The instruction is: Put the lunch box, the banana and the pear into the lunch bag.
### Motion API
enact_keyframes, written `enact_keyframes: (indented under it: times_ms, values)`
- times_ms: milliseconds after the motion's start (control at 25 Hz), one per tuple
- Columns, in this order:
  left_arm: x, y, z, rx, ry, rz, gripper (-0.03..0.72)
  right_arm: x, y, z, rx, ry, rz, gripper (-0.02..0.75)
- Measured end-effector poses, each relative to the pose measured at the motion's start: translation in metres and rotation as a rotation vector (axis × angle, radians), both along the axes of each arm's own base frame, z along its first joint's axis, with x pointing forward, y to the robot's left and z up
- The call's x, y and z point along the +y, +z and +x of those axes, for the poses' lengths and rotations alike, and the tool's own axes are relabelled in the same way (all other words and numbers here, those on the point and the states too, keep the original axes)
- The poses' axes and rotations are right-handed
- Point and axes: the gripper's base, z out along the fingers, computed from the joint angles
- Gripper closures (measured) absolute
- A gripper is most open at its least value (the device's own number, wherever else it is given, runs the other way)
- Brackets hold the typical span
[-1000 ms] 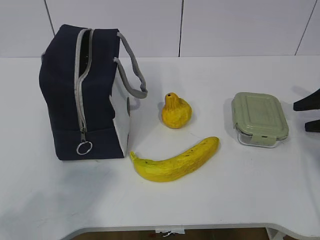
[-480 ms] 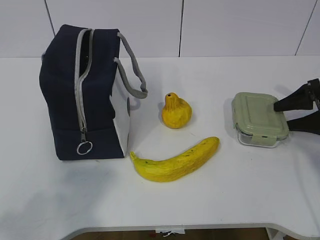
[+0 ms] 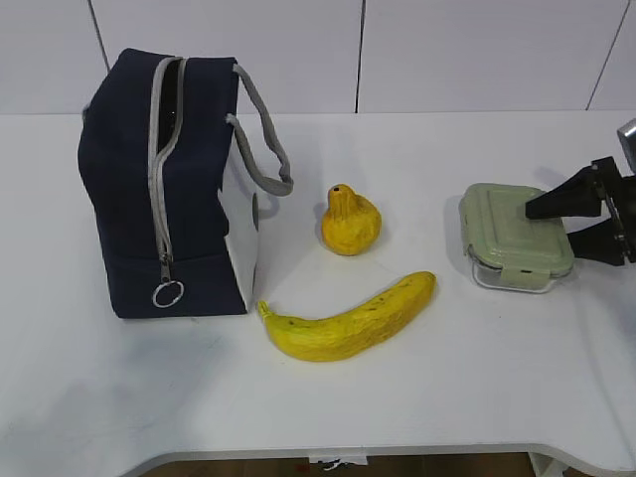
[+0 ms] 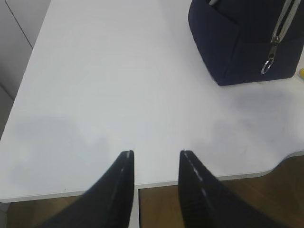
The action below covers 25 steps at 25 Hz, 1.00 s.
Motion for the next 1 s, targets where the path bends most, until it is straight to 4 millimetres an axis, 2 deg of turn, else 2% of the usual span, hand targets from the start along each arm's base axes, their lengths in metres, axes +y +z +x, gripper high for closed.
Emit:
enact_keyframes:
  times_ms: [200, 440, 760, 1000]
  values:
    - [0.000, 0.000, 0.000, 0.000, 0.000, 0.000, 0.445, -0.001, 0.001, 0.003, -0.010, -0.006, 0.000, 0.149]
    - [0.000, 0.000, 0.000, 0.000, 0.000, 0.000, 0.445, -0.001, -0.013, 0.004, 0.018, -0.010, 0.018, 0.149]
    - [0.000, 0.000, 0.000, 0.000, 0.000, 0.000, 0.445, -0.001, -0.013, 0.004, 0.018, -0.014, 0.023, 0.151]
    - [0.000, 0.000, 0.000, 0.000, 0.000, 0.000, 0.445, -0.001, -0.013, 0.004, 0.016, -0.017, 0.028, 0.241]
